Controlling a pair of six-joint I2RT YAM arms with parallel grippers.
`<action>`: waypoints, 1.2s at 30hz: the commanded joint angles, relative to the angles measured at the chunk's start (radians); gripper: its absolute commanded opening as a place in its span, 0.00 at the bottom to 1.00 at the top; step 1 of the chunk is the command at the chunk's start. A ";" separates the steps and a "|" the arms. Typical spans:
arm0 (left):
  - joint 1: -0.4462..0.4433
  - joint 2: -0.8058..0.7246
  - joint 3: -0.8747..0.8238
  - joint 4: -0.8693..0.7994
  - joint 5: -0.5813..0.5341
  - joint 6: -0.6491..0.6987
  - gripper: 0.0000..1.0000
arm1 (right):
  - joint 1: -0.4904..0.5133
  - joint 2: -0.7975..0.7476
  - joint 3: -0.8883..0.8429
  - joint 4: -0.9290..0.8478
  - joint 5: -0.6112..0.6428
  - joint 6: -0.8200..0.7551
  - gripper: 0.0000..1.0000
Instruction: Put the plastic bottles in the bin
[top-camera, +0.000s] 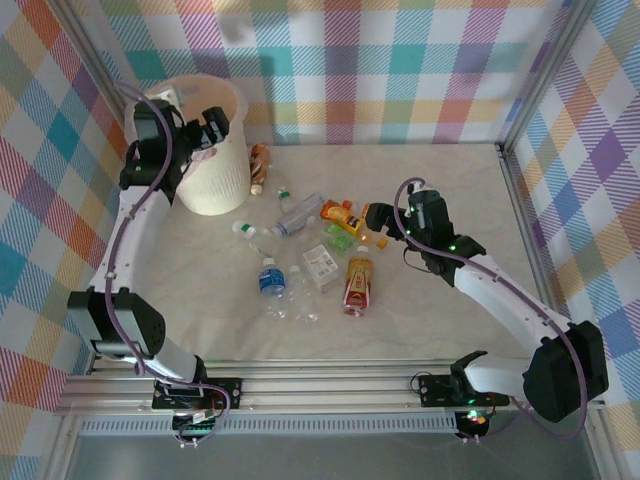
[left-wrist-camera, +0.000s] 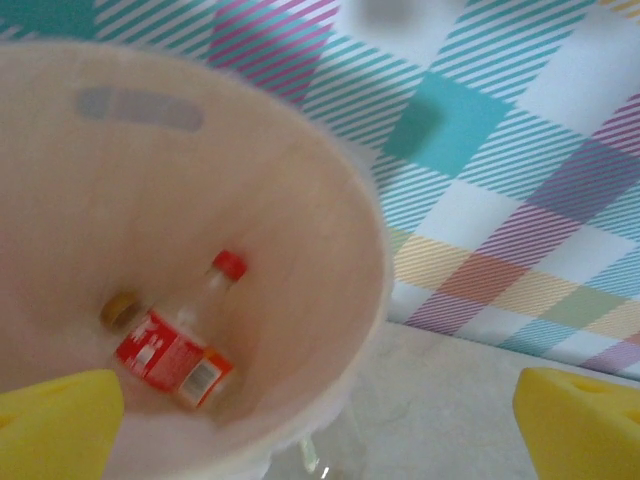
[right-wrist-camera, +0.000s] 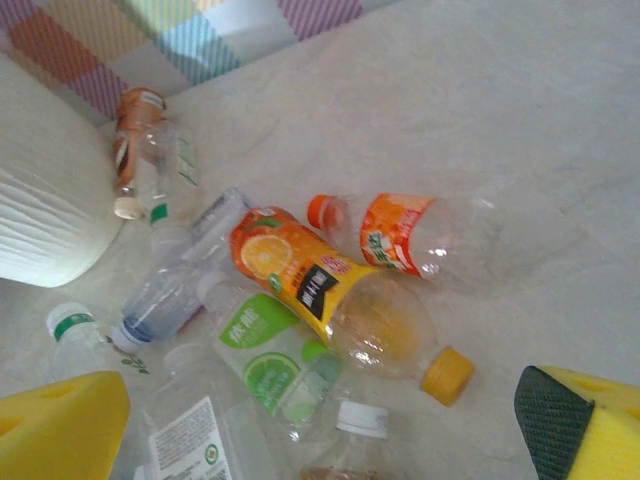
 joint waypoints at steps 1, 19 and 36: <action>-0.007 -0.105 -0.086 -0.049 -0.126 -0.068 1.00 | 0.000 0.009 0.001 -0.008 0.015 0.014 1.00; -0.006 -0.310 -0.383 -0.130 0.064 -0.162 1.00 | -0.012 0.257 0.117 -0.142 -0.092 -0.395 1.00; -0.006 -0.348 -0.482 -0.142 0.110 -0.213 1.00 | 0.169 0.290 0.065 -0.430 -0.124 0.129 1.00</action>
